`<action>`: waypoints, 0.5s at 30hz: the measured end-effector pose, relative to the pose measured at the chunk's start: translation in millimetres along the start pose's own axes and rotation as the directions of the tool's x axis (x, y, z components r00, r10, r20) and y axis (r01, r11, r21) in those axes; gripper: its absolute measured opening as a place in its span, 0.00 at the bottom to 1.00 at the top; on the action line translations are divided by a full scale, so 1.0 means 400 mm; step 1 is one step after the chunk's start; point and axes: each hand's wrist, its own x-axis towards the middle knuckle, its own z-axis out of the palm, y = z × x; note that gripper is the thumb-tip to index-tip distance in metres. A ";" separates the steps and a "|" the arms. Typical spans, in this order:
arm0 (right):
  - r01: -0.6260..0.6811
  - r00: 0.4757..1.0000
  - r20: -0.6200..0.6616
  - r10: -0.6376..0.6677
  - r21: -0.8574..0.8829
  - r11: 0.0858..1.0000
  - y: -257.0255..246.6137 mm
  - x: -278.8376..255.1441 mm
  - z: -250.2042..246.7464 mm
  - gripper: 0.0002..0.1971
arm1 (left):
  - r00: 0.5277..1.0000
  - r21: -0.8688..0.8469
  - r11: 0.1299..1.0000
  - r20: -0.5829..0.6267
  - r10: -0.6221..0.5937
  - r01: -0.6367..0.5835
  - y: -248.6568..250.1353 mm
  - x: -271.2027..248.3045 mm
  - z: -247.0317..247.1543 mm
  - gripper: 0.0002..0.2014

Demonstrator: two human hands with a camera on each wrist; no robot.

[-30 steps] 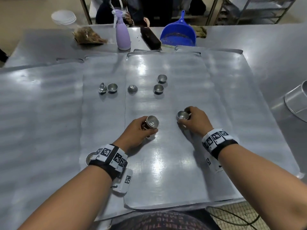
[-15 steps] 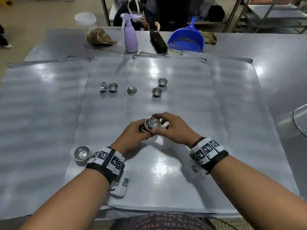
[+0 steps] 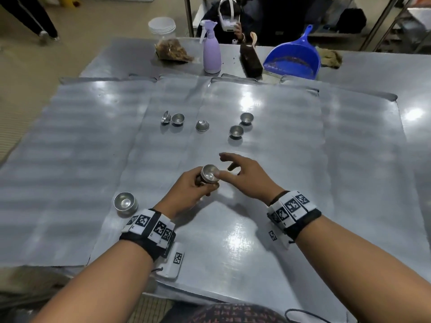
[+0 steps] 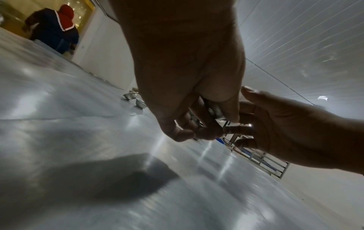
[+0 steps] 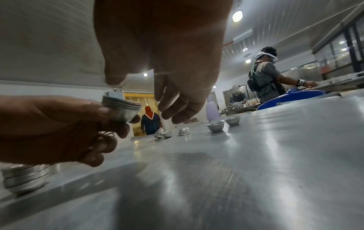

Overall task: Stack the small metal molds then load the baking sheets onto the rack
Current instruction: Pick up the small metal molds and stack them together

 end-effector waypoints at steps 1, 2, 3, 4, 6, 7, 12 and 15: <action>-0.011 0.999 -0.033 0.011 0.007 1.000 0.001 0.011 -0.006 0.30 | 1.000 -0.015 1.000 -0.015 -0.012 0.012 -0.004 0.001 -0.005 0.15; -0.023 0.998 -0.065 0.024 0.011 1.000 0.003 0.023 -0.013 0.28 | 0.999 -0.027 0.999 -0.031 -0.024 0.024 -0.009 0.002 -0.010 0.15; -0.036 0.995 -0.093 0.037 0.009 0.999 0.007 0.038 -0.020 0.27 | 0.998 -0.039 0.999 -0.047 -0.033 0.031 -0.013 0.003 -0.015 0.14; -0.049 0.992 -0.119 0.049 0.000 0.999 0.012 0.054 -0.028 0.26 | 0.997 -0.058 0.998 -0.060 -0.041 0.037 -0.016 0.005 -0.020 0.14; -0.078 0.984 -0.165 0.072 -0.031 0.996 0.023 0.089 -0.045 0.25 | 0.995 -0.114 0.992 -0.077 -0.056 0.047 -0.020 0.009 -0.028 0.14; -0.096 0.980 -0.182 0.085 -0.050 0.994 0.031 0.109 -0.054 0.24 | 0.995 -0.135 0.990 -0.083 -0.062 0.050 -0.022 0.013 -0.031 0.14; -0.155 0.967 -0.233 0.104 -0.210 0.965 0.078 0.220 -0.091 0.22 | 0.991 -0.223 0.973 -0.104 -0.086 0.061 -0.040 0.037 -0.053 0.13; -0.205 0.967 -0.215 0.140 -0.317 0.926 0.108 0.299 -0.101 0.29 | 0.986 -0.300 0.951 -0.118 -0.117 0.077 -0.051 0.052 -0.066 0.14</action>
